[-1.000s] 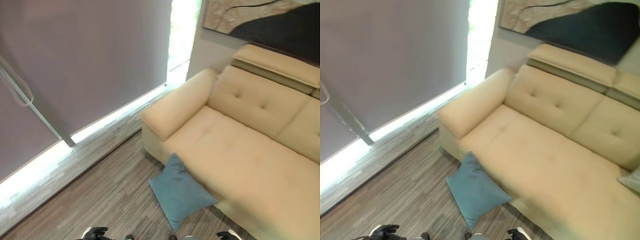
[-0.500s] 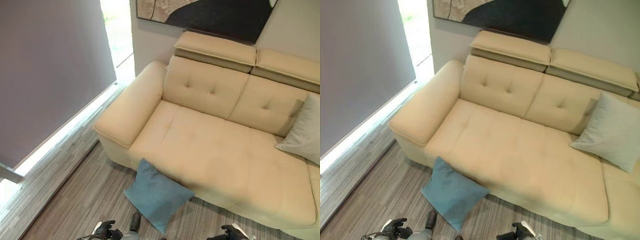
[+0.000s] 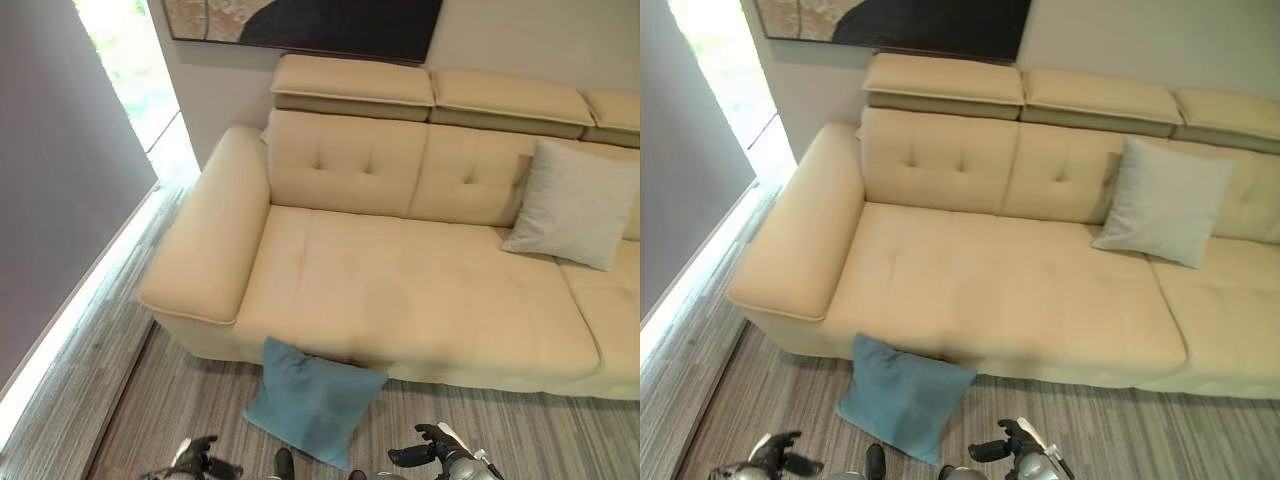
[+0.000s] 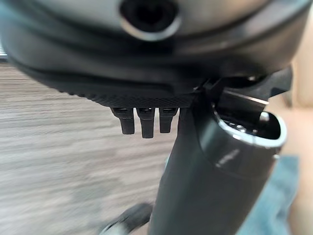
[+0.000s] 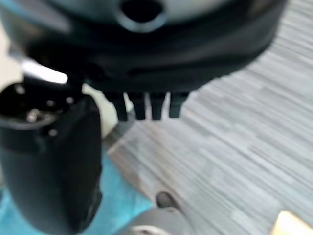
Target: Pick up all the scattered cushions and arrange them neatly on the sofa.
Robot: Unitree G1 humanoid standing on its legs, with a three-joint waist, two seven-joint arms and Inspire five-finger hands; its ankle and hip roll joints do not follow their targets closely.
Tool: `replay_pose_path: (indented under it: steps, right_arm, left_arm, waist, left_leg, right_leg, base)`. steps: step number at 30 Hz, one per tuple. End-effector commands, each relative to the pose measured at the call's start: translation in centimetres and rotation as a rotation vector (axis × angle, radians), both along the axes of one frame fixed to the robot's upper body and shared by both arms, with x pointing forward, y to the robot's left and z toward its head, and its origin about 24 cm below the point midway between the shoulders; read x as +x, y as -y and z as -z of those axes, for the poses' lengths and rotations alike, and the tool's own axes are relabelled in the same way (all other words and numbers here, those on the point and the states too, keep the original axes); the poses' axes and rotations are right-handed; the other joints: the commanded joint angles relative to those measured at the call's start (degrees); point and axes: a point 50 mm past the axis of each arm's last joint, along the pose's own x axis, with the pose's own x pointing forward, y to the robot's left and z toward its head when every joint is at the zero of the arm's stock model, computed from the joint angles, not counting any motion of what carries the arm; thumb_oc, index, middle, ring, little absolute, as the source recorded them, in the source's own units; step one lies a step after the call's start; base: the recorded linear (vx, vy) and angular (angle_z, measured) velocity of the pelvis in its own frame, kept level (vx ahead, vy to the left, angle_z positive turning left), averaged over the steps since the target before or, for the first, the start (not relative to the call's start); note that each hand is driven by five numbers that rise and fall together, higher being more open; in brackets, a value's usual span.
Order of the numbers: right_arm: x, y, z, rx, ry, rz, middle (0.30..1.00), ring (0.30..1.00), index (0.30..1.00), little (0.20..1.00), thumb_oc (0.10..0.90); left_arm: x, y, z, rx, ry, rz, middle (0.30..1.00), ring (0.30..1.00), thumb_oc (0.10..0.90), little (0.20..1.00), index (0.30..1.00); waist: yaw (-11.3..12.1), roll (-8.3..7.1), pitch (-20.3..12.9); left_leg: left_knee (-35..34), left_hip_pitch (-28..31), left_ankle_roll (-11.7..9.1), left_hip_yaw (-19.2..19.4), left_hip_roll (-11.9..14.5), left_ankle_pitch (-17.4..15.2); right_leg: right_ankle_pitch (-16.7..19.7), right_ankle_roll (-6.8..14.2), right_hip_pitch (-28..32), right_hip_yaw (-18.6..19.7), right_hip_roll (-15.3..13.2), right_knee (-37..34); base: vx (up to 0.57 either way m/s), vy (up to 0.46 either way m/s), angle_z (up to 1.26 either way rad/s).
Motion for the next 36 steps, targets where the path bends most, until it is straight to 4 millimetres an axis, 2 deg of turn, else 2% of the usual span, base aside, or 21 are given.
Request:
replay_pose_path:
  steps: [1,3,7,9,10,12,13,15,16,20,21,22,23,24,26,27,28,29,31,33,36]
  right_arm:
    - [0.3,2.8,-0.7,-0.081,0.014,0.036,0.9,0.9,0.9,0.9,0.8]
    - [0.5,3.2,-0.9,-0.095,0.022,0.046,0.9,0.9,0.9,0.9,0.8]
    - [0.9,3.2,-1.0,-0.091,0.033,0.047,0.9,0.9,0.9,0.9,0.8]
    - [0.8,3.2,-1.0,-0.083,0.039,0.07,0.9,0.9,0.9,0.9,0.8]
    - [0.8,3.2,-1.0,-0.083,0.039,0.071,0.9,0.9,0.9,0.9,0.8]
    - [0.5,3.5,-1.0,-0.088,0.031,0.083,0.9,0.9,0.9,0.9,0.8]
    - [0.3,3.8,-1.0,-0.088,0.023,0.102,0.9,0.9,0.9,0.9,0.8]
    - [0.3,3.6,-0.9,-0.079,0.024,0.111,0.9,0.9,0.9,0.9,0.8]
    - [0.8,3.3,-1.0,-0.059,0.05,0.142,0.9,0.9,0.9,0.9,0.8]
    - [1.9,2.5,-1.3,-0.026,0.089,0.171,0.9,0.9,0.9,0.9,0.8]
    - [2.3,2.3,-1.4,-0.021,0.101,0.166,0.9,0.9,0.9,0.9,0.8]
    - [2.3,2.3,-1.4,-0.021,0.101,0.166,0.9,0.9,0.9,0.9,0.8]
    - [2.6,2.2,-1.5,-0.015,0.118,0.166,0.9,0.9,0.9,0.9,0.8]
    - [2.7,2.3,-1.6,-0.017,0.12,0.166,0.9,0.9,0.9,0.9,0.8]
    - [2.5,2.3,-1.5,-0.018,0.119,0.168,0.9,0.9,0.9,0.9,0.8]
    - [2.5,2.4,-1.5,-0.015,0.128,0.178,0.9,0.9,0.9,0.9,0.8]
    - [2.4,2.3,-1.5,-0.013,0.121,0.183,0.9,0.9,0.9,0.9,0.8]
    - [2.3,2.3,-1.5,-0.012,0.121,0.183,0.9,0.9,0.9,0.9,0.8]
    - [3.0,2.5,-1.8,-0.006,0.155,0.206,0.9,0.9,0.9,0.9,0.8]
    - [4.0,2.7,-2.4,-0.008,0.199,0.229,0.9,0.9,0.9,0.9,0.8]
    - [6.0,3.0,-3.6,0.019,0.307,0.297,0.9,0.9,0.9,0.9,0.8]
  left_arm:
    - [2.5,1.2,-0.5,-0.016,0.07,0.096,0.9,0.9,0.8,0.9,0.9]
    - [3.0,1.8,-0.5,-0.026,0.077,0.116,0.9,0.9,0.8,0.9,0.9]
    - [3.1,2.1,-0.4,-0.034,0.083,0.105,0.9,0.9,0.8,0.9,0.9]
    - [3.5,2.4,-0.5,-0.042,0.099,0.093,0.9,0.9,0.8,0.9,0.9]
    - [3.5,2.4,-0.4,-0.042,0.099,0.093,0.9,0.9,0.8,0.9,0.9]
    - [3.7,2.8,-0.5,-0.053,0.109,0.089,0.9,0.9,0.8,0.9,0.9]
    - [3.7,3.1,-0.4,-0.06,0.102,0.099,0.9,0.9,0.8,0.9,0.9]
    - [3.8,3.2,-0.4,-0.058,0.1,0.114,0.9,0.9,0.8,0.9,0.9]
    - [4.5,2.9,-0.7,-0.04,0.123,0.125,0.9,0.9,0.8,0.9,0.9]
    - [5.5,1.6,-1.4,-0.003,0.163,0.092,0.9,0.9,0.8,0.9,0.9]
    - [5.6,1.2,-1.6,0.008,0.171,0.082,0.9,0.9,0.8,0.9,0.9]
    - [5.6,1.2,-1.6,0.008,0.171,0.082,0.9,0.9,0.8,0.9,0.9]
    - [5.5,0.7,-1.6,0.015,0.171,0.065,0.9,0.9,0.8,0.9,0.9]
    - [5.2,0.5,-1.6,0.019,0.166,0.058,0.9,0.9,0.8,0.9,0.9]
    - [5.0,0.2,-1.6,0.02,0.16,0.05,0.9,0.9,0.8,0.9,0.9]
    - [4.8,-0.1,-1.6,0.022,0.165,0.023,0.9,0.9,0.8,0.9,0.9]
    - [4.6,-0.2,-1.6,0.024,0.162,0.014,0.9,0.9,0.8,0.9,0.9]
    - [4.6,-0.2,-1.6,0.024,0.161,0.014,0.9,0.9,0.8,0.9,0.9]
    - [5.0,-0.3,-1.8,0.021,0.191,-0.013,0.9,0.9,0.8,0.9,0.9]
    - [5.9,-0.2,-2.2,0.01,0.241,-0.056,0.9,0.9,0.8,0.9,0.9]
    - [7.8,0.0,-3.1,0.001,0.329,-0.097,0.9,0.9,0.8,0.9,0.9]
  waist:
    - [-0.35,-1.08,-0.42]
    - [-0.51,-1.3,0.58]
    - [-0.44,-1.64,0.22]
    - [0.02,-1.94,-0.25]
    - [0.01,-1.93,-0.18]
    - [0.06,-1.62,-0.6]
    - [-0.54,-0.65,-1.4]
    - [-1.01,-0.56,-1.72]
    - [-1.22,-1.34,-1.25]
    - [-1.17,-1.98,0.26]
    - [-0.23,-1.72,0.8]
    - [-0.21,-1.72,0.81]
    - [0.5,-0.9,1.29]
    - [0.65,-0.69,1.4]
    - [0.78,-0.72,1.34]
    - [1.32,-0.73,1.46]
    - [1.97,-0.85,1.36]
    - [2.06,-0.87,1.58]
    - [1.47,-0.77,1.79]
    - [2.37,-0.41,2.74]
    - [1.48,0.72,4.25]
  left_leg:
    - [9.06,-6.38,-1.68,-1.87,-3.13,-8.27]
    - [13.33,-8.3,-3.28,-3.28,-2.72,-9.28]
    - [12.79,-7.94,-3.44,-6.14,-0.43,-9.44]
    - [11.42,-8.05,-4.03,-12.52,2.62,-8.02]
    - [11.35,-7.95,-4.06,-12.56,2.64,-8.02]
    - [10.77,-7.53,-4.76,-16.82,3.18,-7.65]
    - [7.49,-5.83,-5.18,-17.2,3.86,-7.78]
    - [6.68,-4.78,-5.25,-16.41,3.52,-8.13]
    - [7.77,-4.88,-3.83,-14.69,1.35,-9.98]
    - [8.36,-5.64,-2.01,-11.05,0.03,-10.99]
    - [8.07,-5.86,-1.72,-9.42,0.23,-11.03]
    - [8.07,-5.85,-1.72,-9.4,0.23,-11.03]
    - [7.0,-6.03,-1.37,-7.91,0.36,-10.36]
    - [6.51,-5.96,-1.03,-7.27,0.23,-9.93]
    - [5.77,-5.56,-0.76,-6.9,-0.12,-9.68]
    - [4.49,-5.23,-0.61,-5.62,-0.82,-9.17]
    - [3.92,-5.46,-0.74,-4.78,-1.09,-8.9]
    - [3.81,-5.1,-0.77,-4.72,-1.08,-8.95]
    - [4.06,-6.75,-0.73,-4.09,-1.6,-8.46]
    - [4.2,-8.84,-0.87,-3.02,-1.89,-8.22]
    - [4.77,-12.85,-1.02,-2.78,-1.83,-7.26]
  right_leg:
    - [2.02,1.15,4.57,1.47,2.03,-11.68]
    - [2.45,0.93,4.82,1.67,1.17,-12.05]
    - [3.33,1.53,4.41,2.25,-0.05,-12.11]
    - [3.64,2.09,3.77,3.66,-1.31,-12.07]
    - [3.61,2.07,3.86,3.62,-1.29,-12.06]
    - [3.76,2.57,3.71,4.63,-1.89,-12.01]
    - [3.77,3.46,3.92,5.11,-2.62,-12.06]
    - [4.67,4.3,3.44,5.73,-3.72,-12.08]
    - [6.79,6.01,1.49,8.44,-5.74,-11.77]
    - [9.24,7.52,-2.84,10.17,-7.06,-10.52]
    - [9.42,7.39,-4.03,7.92,-7.5,-9.71]
    - [9.42,7.39,-4.03,7.93,-7.49,-9.71]
    - [8.38,6.57,-4.47,2.23,-8.14,-7.75]
    - [7.58,5.98,-4.44,0.72,-7.7,-6.17]
    - [6.52,5.52,-3.64,0.59,-6.71,-5.44]
    - [4.88,4.89,-2.72,-0.73,-4.99,-4.95]
    - [4.76,4.43,-2.37,-2.57,-4.83,-6.49]
    - [4.65,4.43,-2.11,-2.51,-4.81,-6.46]
    - [5.05,4.26,-3.21,0.53,-3.32,-8.57]
    - [6.53,4.67,-3.94,-1.92,-4.5,-10.55]
    - [7.19,4.21,-8.31,-0.51,-4.43,-10.16]
  base:
    - [-0.12,0.028,-0.02]
    - [-0.14,0.127,0.19]
    - [-0.02,0.14,-0.06]
    - [0.04,0.23,-0.08]
    - [0.05,0.14,-0.07]
    - [0.09,0.266,-0.36]
    - [0.1,0.32,-0.5]
    - [0.04,0.48,-0.27]
    - [-0.03,0.624,-0.28]
    - [-0.11,0.298,-0.93]
    - [-0.1,0.12,-0.69]
    - [-0.13,0.19,-0.8]
    - [-0.08,0.168,-0.7]
    - [-0.08,0.211,-0.85]
    - [-0.03,0.107,-0.68]
    - [-0.08,0.074,-0.25]
    - [-0.07,0.072,-0.11]
    - [-0.04,-0.017,-0.59]
    - [-0.05,-0.018,-0.53]
    - [-0.14,-0.003,-0.02]
    - [-0.13,0.014,-0.16]
